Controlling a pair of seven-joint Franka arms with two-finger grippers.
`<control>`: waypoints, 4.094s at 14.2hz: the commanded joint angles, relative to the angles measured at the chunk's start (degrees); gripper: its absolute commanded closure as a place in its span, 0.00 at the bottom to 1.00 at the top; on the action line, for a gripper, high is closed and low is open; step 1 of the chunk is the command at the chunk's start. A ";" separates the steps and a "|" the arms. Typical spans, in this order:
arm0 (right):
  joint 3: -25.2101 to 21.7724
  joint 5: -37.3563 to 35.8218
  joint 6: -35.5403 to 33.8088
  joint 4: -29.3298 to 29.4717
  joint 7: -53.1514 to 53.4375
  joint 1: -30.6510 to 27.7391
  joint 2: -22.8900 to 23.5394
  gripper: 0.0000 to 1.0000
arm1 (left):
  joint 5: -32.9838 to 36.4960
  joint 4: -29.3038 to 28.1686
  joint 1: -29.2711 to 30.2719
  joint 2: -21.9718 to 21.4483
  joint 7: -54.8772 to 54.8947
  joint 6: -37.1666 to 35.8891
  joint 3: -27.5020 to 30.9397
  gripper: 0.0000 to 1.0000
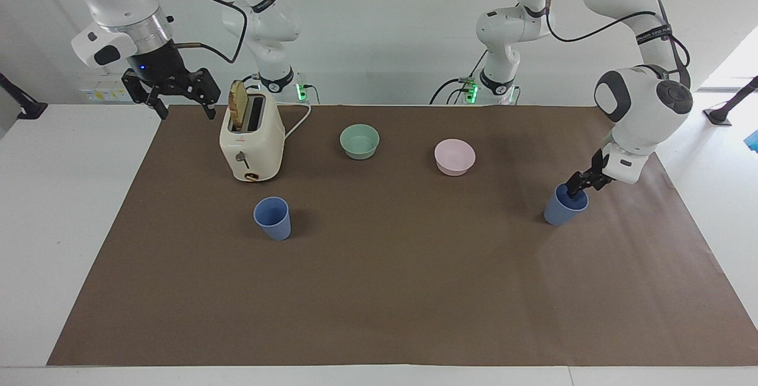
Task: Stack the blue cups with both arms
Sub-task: 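Reach the left gripper to the nearby blue cup and grasp it, then carry the blue cup toward the table center and release it there, then retract the left gripper while the right gripper reaches the other cup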
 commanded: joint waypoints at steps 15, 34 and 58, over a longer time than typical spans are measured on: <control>0.12 0.28 1.50 -1.92 0.91 -0.29 -1.48 0.00 | -7.94 19.98 -17.45 1.17 -30.37 -14.10 -3.92 1.00; 0.12 0.28 1.50 -1.92 0.91 -0.29 -1.48 0.00 | -2.74 13.48 -33.03 11.28 -44.11 4.10 -4.18 0.84; 0.21 -0.07 32.33 -16.85 1.44 4.63 13.72 0.00 | 2.00 17.61 -9.40 -8.05 5.54 -24.81 -3.13 0.00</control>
